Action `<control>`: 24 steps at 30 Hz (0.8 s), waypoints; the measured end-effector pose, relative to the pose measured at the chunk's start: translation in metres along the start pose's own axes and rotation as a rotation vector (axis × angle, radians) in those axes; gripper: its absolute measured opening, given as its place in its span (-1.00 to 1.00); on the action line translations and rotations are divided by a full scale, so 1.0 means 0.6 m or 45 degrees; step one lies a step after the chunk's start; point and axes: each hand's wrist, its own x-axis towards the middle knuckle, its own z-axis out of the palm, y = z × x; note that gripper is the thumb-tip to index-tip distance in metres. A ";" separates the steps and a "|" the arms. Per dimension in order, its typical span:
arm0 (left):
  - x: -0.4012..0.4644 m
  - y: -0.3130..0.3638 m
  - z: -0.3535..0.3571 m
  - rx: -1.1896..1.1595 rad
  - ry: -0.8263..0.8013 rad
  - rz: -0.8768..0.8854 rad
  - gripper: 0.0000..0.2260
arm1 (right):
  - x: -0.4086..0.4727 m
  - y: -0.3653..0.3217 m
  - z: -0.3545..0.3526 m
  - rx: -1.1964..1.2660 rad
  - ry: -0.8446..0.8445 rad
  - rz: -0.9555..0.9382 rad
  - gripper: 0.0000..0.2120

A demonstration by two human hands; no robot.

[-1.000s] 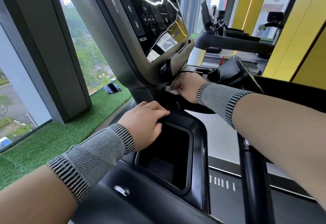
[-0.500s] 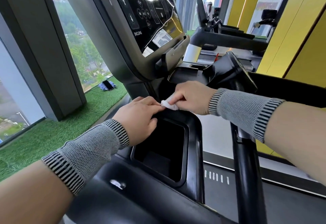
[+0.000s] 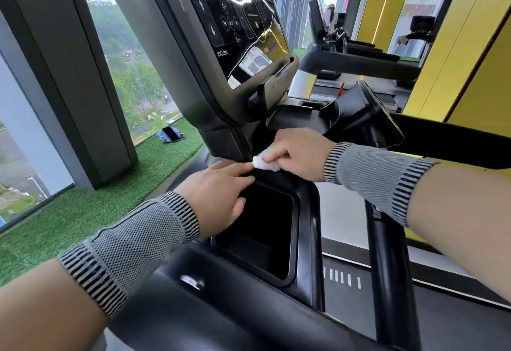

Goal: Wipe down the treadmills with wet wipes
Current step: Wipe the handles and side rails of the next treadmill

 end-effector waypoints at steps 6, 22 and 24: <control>-0.002 0.011 0.000 0.044 0.024 -0.021 -0.59 | -0.030 0.006 -0.016 0.076 -0.103 0.000 -0.75; 0.001 0.006 -0.004 0.043 0.013 0.007 -0.58 | 0.082 0.036 0.003 -0.130 0.167 0.409 -0.70; 0.002 0.005 -0.005 0.032 0.020 0.009 -0.58 | 0.088 0.038 0.004 -0.145 0.124 0.430 -0.70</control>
